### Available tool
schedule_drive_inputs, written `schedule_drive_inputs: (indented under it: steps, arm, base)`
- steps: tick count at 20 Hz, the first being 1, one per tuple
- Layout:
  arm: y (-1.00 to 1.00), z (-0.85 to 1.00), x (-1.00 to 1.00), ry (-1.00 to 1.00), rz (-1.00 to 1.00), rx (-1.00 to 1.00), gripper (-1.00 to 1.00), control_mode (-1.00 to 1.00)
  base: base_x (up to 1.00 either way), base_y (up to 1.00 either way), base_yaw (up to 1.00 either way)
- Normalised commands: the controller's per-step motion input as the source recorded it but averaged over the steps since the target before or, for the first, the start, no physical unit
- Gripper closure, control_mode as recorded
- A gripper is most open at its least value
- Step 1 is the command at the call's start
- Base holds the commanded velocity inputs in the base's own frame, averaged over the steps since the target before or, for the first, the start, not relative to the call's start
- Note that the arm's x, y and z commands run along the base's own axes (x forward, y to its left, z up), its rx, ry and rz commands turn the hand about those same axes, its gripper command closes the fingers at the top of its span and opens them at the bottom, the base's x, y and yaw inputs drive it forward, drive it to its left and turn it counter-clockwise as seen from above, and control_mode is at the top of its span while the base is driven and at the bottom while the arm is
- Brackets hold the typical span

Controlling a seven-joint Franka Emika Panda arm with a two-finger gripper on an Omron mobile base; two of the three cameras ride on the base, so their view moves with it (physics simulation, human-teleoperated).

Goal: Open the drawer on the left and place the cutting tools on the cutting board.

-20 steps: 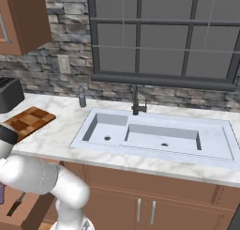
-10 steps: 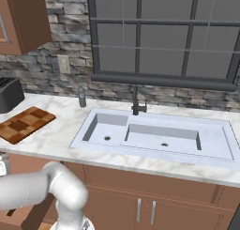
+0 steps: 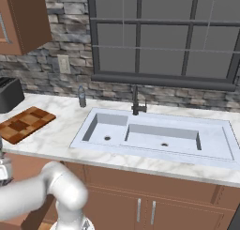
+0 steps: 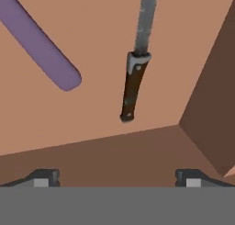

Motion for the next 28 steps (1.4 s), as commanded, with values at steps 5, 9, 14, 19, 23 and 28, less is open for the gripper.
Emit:
schedule_drive_inputs:
  steps: [5,9,14,19,23,28]
  arm:
    - [-0.12,-0.08,-0.26,-0.12,-0.04,-0.05,-1.0,-1.0]
    - [-0.07,-0.06,-0.16,-0.14,-0.03,-0.03,-1.0,-1.0]
    - [-0.12,-0.05,-0.02,-0.2,-0.02,-0.02,-1.0,-1.0]
    - [-0.2,-0.02,-0.12,-0.16,-0.01,-0.01,-1.0,-1.0]
    - [-0.25,-0.02,-0.52,0.0,0.0,0.0,-1.0,-1.0]
    - [-0.22,0.0,-0.59,0.0,0.0,0.04,-1.0,-1.0]
  base:
    - [0.0,0.0,0.0]
    - [0.0,0.0,0.0]
    - [0.0,0.0,0.0]
    - [0.0,0.0,0.0]
    - [0.0,0.0,0.0]
    - [0.0,0.0,0.0]
